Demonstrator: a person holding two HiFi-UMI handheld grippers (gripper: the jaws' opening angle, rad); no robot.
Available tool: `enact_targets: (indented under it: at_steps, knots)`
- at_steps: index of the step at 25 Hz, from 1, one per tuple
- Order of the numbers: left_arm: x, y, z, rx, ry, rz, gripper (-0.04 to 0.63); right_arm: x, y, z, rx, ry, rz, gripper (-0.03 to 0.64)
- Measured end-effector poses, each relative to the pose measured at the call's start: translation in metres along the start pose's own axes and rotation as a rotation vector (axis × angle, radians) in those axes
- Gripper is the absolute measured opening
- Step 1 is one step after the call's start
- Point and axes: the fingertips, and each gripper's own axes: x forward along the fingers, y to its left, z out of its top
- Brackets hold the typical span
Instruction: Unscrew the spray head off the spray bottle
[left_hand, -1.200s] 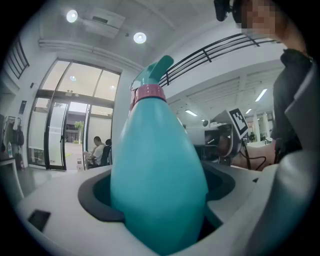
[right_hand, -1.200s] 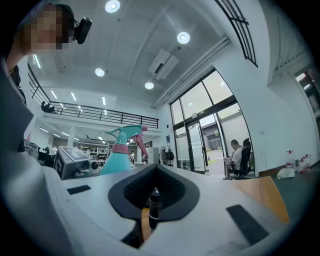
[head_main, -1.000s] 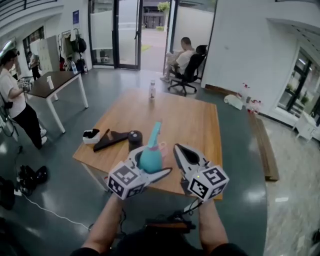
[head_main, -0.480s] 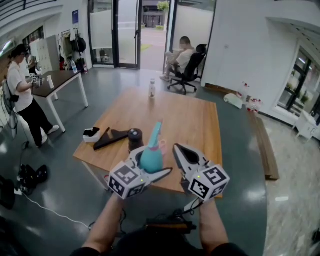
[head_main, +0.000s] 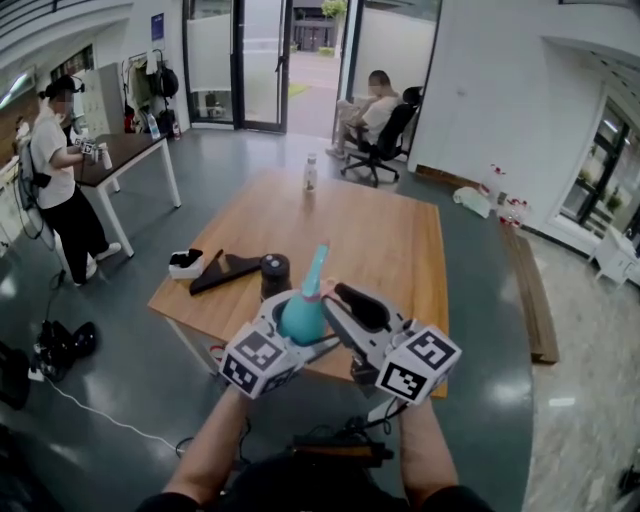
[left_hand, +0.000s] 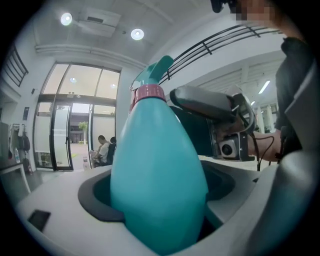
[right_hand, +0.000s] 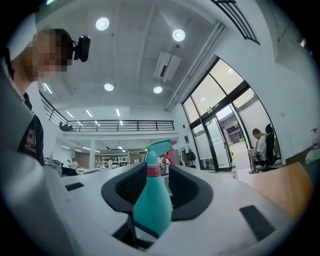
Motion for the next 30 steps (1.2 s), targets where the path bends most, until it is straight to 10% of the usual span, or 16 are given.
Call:
enact_targets:
  at_steps: [13, 30]
  knots:
    - [0.009, -0.004, -0.012, 0.073, 0.051, 0.014, 0.436, 0.014, 0.001, -0.013, 0.001, 0.051, 0.043, 0.140]
    - [-0.003, -0.025, -0.015, 0.082, 0.069, -0.200, 0.434, 0.007, 0.013, -0.015, -0.056, 0.088, 0.200, 0.133]
